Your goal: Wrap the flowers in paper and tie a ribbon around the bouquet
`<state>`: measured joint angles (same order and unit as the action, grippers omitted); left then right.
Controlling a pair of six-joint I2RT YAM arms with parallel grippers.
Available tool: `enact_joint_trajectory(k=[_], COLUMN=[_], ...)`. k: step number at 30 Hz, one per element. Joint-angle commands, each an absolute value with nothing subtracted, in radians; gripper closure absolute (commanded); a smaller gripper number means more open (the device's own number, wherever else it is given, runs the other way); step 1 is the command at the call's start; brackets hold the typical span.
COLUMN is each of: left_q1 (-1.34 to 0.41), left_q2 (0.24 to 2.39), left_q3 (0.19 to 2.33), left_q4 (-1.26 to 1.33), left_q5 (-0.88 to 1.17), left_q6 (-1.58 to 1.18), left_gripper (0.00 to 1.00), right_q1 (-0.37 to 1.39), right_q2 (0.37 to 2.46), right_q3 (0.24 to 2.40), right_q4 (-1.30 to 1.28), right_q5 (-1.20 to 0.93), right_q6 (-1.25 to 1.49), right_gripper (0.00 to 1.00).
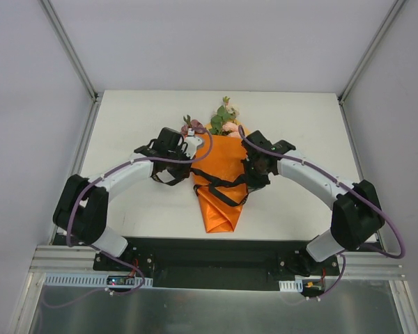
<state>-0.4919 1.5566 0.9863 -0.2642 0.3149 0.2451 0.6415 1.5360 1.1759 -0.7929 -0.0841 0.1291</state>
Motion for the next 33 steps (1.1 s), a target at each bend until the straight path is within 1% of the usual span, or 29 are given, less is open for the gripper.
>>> enact_joint_trajectory(k=[1,5,7,12,15,19,22,26,28,30,31,33], left_q1=[-0.5,-0.489,-0.48,-0.457,-0.439,-0.387,-0.342,-0.226,-0.193,-0.164,-0.157,-0.14], left_q2=[1.441,1.399,1.391,1.384,1.373,1.359,1.344,1.371,1.381,1.379,1.373,1.358], left_q3=[0.93,0.905,0.902,0.899,0.884,0.859,0.83,0.815,0.79,0.772,0.77,0.758], left_q4=[-0.258,-0.256,-0.258,-0.258,-0.258,-0.275,-0.276,-0.287,-0.285,-0.291,-0.299,-0.31], left_q5=[0.324,0.154,0.163,0.176,0.155,0.118,0.11,0.178,0.218,0.235,0.238,0.248], left_q6=[-0.038,-0.28,-0.343,-0.529,-0.656,-0.793,-0.894,-0.978,-1.008,-1.025,-1.025,-1.025], left_gripper=[1.0,1.0,1.0,1.0,1.0,1.0,1.0,1.0,1.0,1.0,1.0,1.0], right_q1=[0.65,0.667,0.695,0.75,0.752,0.753,0.747,0.707,0.693,0.675,0.676,0.68], right_q2=[1.467,1.428,1.419,1.425,1.43,1.41,1.387,1.387,1.425,1.472,1.492,1.522], right_q3=[1.138,1.089,1.077,1.049,1.013,0.986,1.008,1.043,1.081,1.138,1.163,1.227], right_q4=[-0.735,-0.641,-0.595,-0.598,-0.614,-0.659,-0.779,-0.787,-0.846,-0.868,-0.934,-0.95], right_q5=[0.086,0.187,0.264,0.458,0.504,0.563,0.633,0.629,0.62,0.589,0.592,0.574], right_q6=[0.409,0.55,0.586,0.759,0.886,0.977,1.073,1.007,0.99,0.91,0.898,0.778], right_gripper=[1.0,1.0,0.99,1.0,1.0,1.0,1.0,1.0,1.0,1.0,1.0,1.0])
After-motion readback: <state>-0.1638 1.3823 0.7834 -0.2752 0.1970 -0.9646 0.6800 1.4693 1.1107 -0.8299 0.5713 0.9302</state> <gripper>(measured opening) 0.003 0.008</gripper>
